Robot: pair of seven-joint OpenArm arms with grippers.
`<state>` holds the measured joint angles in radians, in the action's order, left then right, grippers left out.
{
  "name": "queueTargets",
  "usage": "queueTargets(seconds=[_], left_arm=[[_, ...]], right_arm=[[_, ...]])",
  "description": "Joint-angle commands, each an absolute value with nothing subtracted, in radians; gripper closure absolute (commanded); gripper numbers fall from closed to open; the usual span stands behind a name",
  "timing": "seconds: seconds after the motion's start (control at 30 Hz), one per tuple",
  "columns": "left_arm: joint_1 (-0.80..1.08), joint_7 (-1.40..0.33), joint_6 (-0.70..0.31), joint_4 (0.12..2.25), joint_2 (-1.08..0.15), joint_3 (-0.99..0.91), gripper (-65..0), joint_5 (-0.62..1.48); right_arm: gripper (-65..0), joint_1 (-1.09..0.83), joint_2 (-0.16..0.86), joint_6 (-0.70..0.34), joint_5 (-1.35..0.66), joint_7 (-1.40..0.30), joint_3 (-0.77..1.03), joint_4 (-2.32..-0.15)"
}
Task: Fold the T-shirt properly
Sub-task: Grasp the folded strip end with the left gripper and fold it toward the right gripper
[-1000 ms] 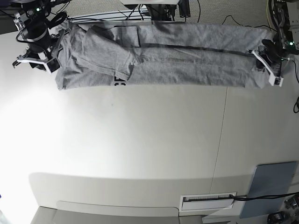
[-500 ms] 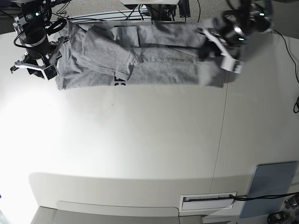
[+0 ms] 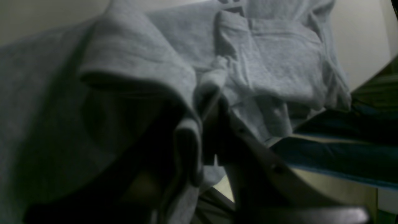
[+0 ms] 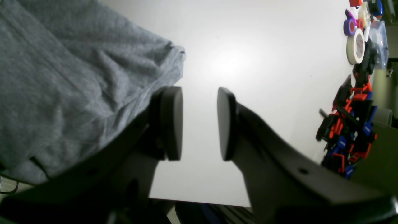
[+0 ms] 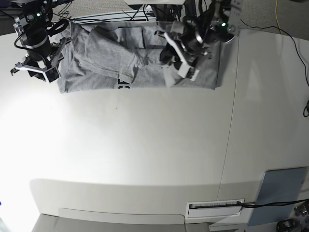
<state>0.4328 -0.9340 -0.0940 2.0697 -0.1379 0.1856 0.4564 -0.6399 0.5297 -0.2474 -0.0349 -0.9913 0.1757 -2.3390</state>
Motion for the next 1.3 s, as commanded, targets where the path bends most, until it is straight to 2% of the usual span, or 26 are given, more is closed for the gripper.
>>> queueTargets(seconds=[0.0,0.47,0.5,0.6,0.67,0.8,0.93,1.1,1.27], left_arm=[[0.418,-0.915,-0.1,2.074,-0.133,0.197,0.0,0.472],[0.298,-0.914,-0.102,1.967,-0.078,0.247,0.0,0.471],[0.294,-0.903,-0.107,1.962,-0.078,0.248,-4.9,0.472],[0.29,-0.874,-0.159,1.961,-0.078,0.248,-26.3,0.485],[0.282,-0.875,-0.205,1.961,-0.078,0.248,-35.6,0.535],[0.261,-0.888,-0.299,1.964,-0.078,0.247,-36.5,0.632],[0.255,-1.011,-0.338,2.02,-0.086,0.245,-36.4,0.639],[0.334,-1.029,-0.352,2.095,-0.133,0.247,-36.0,0.559],[0.418,-1.003,-0.444,2.098,-0.166,0.247,-36.0,0.469]], right_arm=[[-19.2,-0.64,0.543,-0.237,-0.027,-0.982,0.184,-2.356],[-19.2,-0.64,0.543,-0.237,-0.026,-0.995,0.184,-2.356],[-19.2,-0.64,0.543,-0.237,-0.026,-0.995,0.184,-2.356],[-19.2,-0.64,0.543,-0.237,-0.026,-0.995,0.184,-2.356],[-19.2,-0.64,0.543,-0.237,-0.026,-0.995,0.184,-2.356],[-19.2,-0.64,0.543,-0.237,-0.026,-0.995,0.184,-2.356],[-19.2,-0.64,0.543,-0.237,-0.025,-0.994,0.184,-2.356],[-19.2,-0.672,0.543,-0.207,0.089,-0.978,0.189,-2.356],[-19.2,-0.727,0.54,-0.188,0.105,-0.969,0.265,-2.356]])
